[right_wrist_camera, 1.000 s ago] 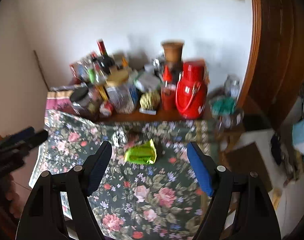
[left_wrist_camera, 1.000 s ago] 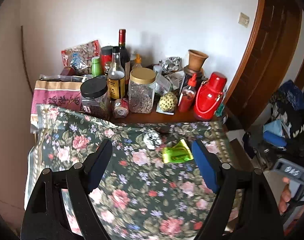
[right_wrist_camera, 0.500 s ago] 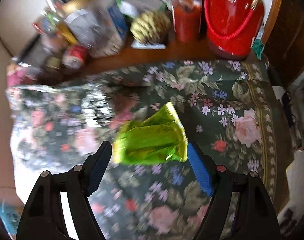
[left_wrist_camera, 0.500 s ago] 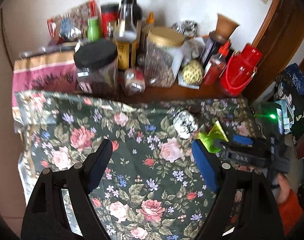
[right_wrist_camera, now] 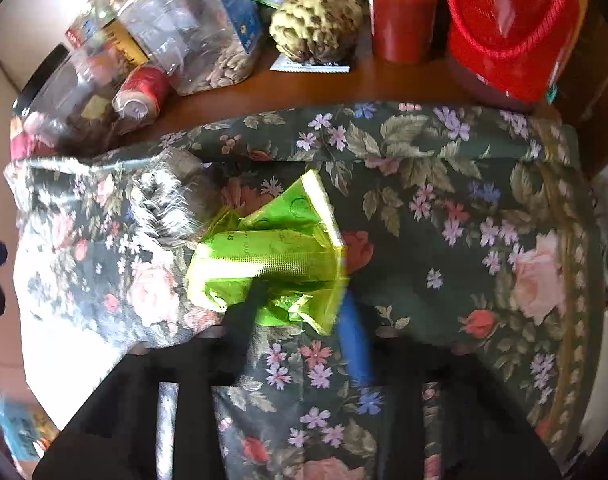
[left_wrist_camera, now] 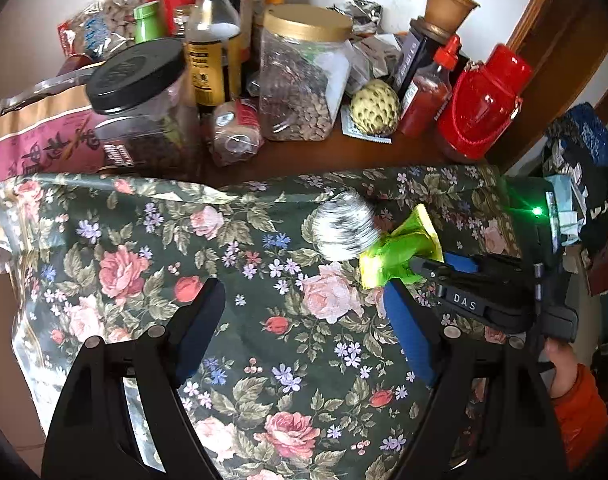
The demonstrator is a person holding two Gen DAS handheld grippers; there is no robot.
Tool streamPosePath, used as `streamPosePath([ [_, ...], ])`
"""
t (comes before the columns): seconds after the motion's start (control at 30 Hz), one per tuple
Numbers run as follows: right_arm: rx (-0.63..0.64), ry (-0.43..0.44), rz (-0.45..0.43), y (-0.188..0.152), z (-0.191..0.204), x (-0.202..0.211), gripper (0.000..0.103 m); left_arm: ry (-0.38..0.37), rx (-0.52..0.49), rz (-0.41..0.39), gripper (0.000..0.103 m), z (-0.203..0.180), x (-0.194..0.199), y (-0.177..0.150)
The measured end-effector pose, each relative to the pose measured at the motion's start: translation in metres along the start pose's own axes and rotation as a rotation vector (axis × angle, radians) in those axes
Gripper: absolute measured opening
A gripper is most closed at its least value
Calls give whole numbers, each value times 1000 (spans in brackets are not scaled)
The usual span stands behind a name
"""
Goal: Collect trash
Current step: 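Grasp the green snack wrapper with the right tool while the left tool grasps the foil ball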
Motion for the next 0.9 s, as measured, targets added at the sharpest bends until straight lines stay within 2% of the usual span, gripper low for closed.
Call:
streamPosePath([
  [0.13,-18,89,-6,-7,3,7,9,-1,-18,22,81,-10,-12,0],
  [0.33,-16,35,-79,-16,-12,37,8,11,-47,57,81,-18,-40,3],
  [0.5,-64,-2,-126,-13,-28,61,8,-18,0,101,81,-19,-72,13],
  [0.67,-141,-19,-170,-21,-51,88,6,16,23,125,80,-17,-99,19],
  [0.7,-159,-22,-178,-23,-56,93,6,22,24,116,77,-17,-102,21],
  [0.8,-200,-32,-202,-26,-56,101,5,14,35,120,57,-20,-109,21],
  [0.9,-229,-30,-223,-28,-58,108,5,-1,27,103,52,-26,-106,21],
])
Point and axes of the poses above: each gripper's, at about its wrist camera, not at the fingertips, and x roughly against the way its jaws point, z to its left, y to its top, the point moved 9 cm from there along -x, roughly the way its jaws point, and after that the axes turned 4 degrees about x, right-handed, at the moved point
